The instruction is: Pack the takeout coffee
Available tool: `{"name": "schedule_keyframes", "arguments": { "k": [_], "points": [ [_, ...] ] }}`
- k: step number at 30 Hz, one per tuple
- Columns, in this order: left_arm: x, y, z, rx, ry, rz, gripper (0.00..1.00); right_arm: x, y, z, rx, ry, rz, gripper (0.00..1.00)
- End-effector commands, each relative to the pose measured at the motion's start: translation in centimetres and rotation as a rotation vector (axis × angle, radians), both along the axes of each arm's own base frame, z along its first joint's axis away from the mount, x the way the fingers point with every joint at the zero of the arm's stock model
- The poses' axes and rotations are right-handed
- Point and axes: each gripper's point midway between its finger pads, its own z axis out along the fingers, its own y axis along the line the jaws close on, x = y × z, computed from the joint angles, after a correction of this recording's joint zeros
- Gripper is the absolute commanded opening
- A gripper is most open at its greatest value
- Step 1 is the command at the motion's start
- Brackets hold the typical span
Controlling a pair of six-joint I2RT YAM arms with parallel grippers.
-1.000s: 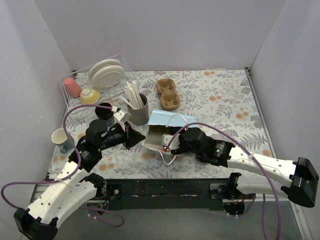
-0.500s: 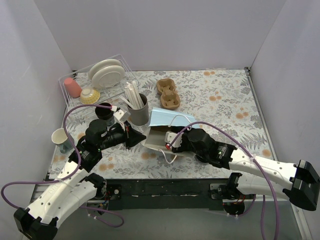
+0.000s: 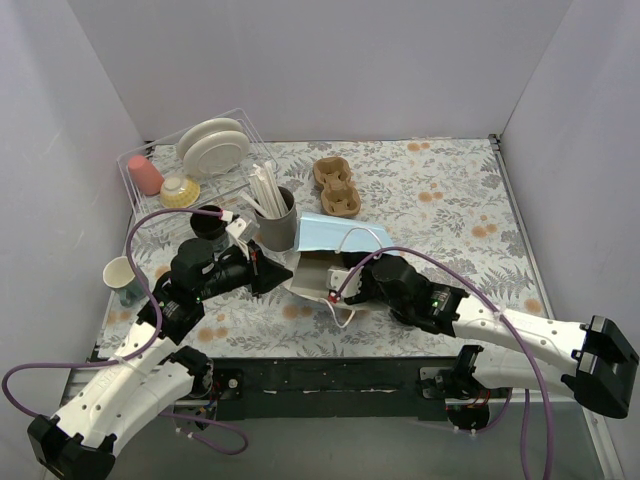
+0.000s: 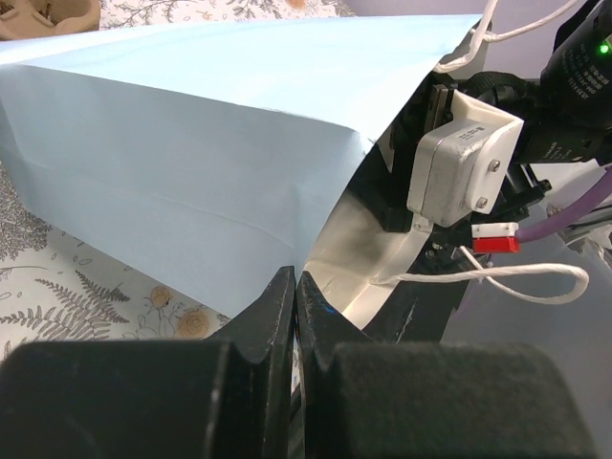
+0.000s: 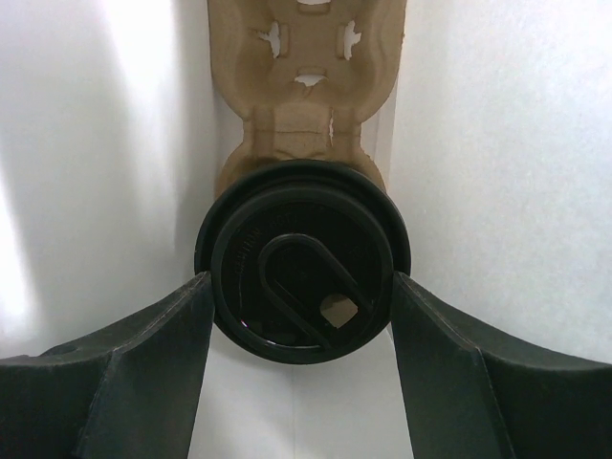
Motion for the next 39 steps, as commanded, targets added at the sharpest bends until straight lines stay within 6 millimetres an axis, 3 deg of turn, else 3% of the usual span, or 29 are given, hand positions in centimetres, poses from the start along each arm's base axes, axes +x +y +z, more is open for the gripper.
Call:
{"name": "schedule_keyframes", "arguments": {
  "k": [1, 5, 14, 22, 27, 39],
  "points": [
    [-0.1, -0.1, 1.2, -0.030, -0.026, -0.009, 0.00, 1.2, -0.3, 2.1, 0.010, -0.094, -0.029, 0.28],
    [-0.4, 0.0, 1.2, -0.037, -0.026, -0.011, 0.00, 0.8, -0.7, 1.3, 0.021, -0.069, -0.030, 0.28],
    [-0.8, -0.3, 1.0, -0.062, 0.010, -0.023, 0.00, 1.2, 0.5, 1.6, 0.032, -0.103, 0.013, 0.28],
    [-0.8, -0.4, 0.2, -0.065, 0.046, -0.021, 0.00, 1.3, 1.6, 0.2, 0.016, -0.095, 0.053, 0.27],
    [-0.7, -0.5, -0.4, -0.063, 0.069, -0.017, 0.00, 1.6, 2.0, 1.1, 0.061, -0.131, 0.055, 0.27],
    [-0.7, -0.6, -0.8, -0.050, 0.100, -0.019, 0.00, 2.9, 0.4, -0.8, 0.056, -0.114, 0.031, 0.30]
  ]
}}
